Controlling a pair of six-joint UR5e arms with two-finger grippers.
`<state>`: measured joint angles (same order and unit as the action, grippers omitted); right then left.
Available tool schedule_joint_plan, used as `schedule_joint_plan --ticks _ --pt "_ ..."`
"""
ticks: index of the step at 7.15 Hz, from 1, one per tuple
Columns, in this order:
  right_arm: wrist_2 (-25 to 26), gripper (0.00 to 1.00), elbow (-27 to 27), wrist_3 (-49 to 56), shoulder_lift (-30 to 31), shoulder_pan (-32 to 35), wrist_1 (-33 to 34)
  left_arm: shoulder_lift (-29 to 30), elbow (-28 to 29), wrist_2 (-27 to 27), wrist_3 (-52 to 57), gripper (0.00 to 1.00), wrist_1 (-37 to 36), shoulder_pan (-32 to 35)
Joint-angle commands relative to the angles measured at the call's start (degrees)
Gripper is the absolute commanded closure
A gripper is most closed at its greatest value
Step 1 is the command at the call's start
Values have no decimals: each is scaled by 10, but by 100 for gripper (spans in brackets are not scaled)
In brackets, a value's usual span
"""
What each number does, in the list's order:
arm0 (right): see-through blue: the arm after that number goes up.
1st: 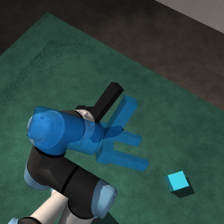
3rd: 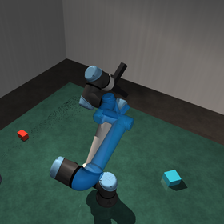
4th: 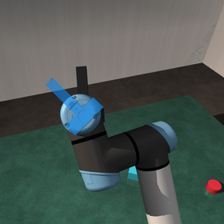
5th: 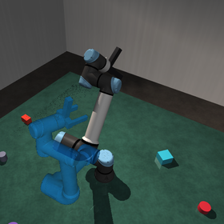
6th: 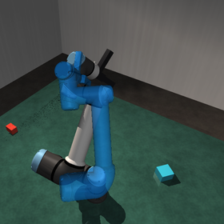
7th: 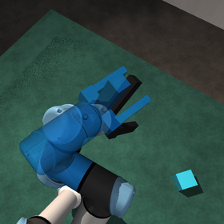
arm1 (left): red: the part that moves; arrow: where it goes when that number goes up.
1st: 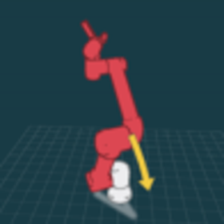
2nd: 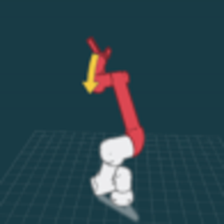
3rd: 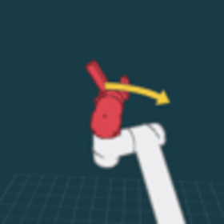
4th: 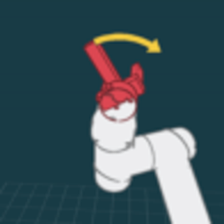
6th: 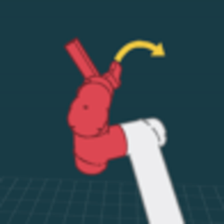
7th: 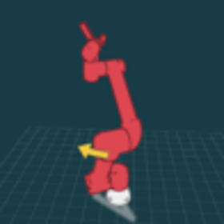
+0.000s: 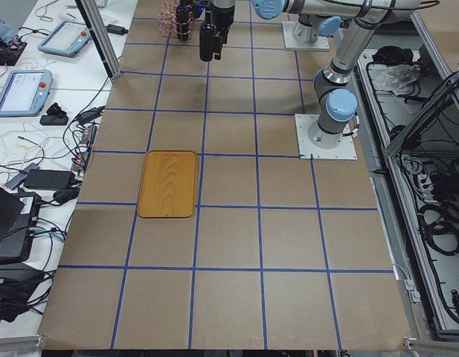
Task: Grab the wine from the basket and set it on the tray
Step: 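Lift the bottle out of the rack and carry it toward the table center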
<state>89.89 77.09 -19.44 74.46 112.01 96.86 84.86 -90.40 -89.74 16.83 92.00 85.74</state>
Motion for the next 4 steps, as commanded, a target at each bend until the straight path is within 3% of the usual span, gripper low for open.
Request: schedule_joint_plan --ticks 1,4 --pt "0 100 7 -32 -21 28 18 0 0 0 0 0 1 0" --pt "0 100 28 -56 -31 43 33 0 0 1 -2 0 1 0"
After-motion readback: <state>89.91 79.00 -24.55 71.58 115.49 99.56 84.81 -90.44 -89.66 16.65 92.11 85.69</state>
